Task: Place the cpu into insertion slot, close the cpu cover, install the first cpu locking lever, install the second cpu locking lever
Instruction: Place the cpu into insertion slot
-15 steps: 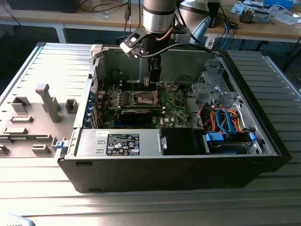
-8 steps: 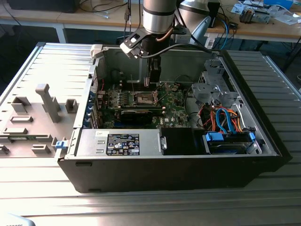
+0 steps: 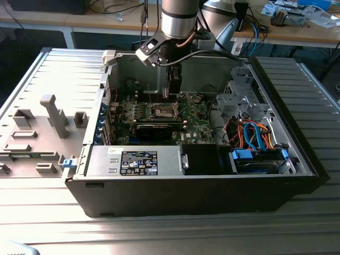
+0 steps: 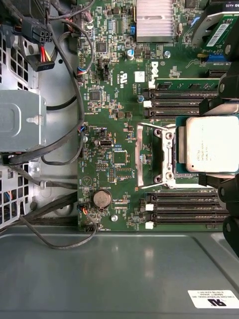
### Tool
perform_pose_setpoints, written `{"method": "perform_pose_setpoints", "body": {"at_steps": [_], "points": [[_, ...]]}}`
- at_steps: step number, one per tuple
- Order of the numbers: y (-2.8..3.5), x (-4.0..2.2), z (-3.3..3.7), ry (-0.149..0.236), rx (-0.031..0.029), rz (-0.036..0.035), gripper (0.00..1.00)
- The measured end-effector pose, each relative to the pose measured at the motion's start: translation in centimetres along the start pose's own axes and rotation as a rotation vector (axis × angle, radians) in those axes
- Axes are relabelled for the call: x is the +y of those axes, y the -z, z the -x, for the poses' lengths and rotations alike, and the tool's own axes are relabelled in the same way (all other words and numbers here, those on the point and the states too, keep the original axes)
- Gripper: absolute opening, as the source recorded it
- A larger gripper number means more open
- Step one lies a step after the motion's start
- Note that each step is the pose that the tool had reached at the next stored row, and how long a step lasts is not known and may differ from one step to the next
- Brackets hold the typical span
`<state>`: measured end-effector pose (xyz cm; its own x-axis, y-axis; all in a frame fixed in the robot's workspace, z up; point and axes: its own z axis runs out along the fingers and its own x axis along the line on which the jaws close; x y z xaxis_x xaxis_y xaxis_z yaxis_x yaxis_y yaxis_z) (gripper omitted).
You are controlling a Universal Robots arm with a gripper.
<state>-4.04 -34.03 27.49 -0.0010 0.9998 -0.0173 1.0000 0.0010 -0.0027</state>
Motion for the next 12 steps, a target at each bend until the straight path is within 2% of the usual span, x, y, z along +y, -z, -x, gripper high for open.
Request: {"method": "perform_pose_setpoints", "body": {"at_steps": [12], "points": [[-0.27, 0.00, 0.00, 0.000, -0.0003, 0.0000, 0.54]]}}
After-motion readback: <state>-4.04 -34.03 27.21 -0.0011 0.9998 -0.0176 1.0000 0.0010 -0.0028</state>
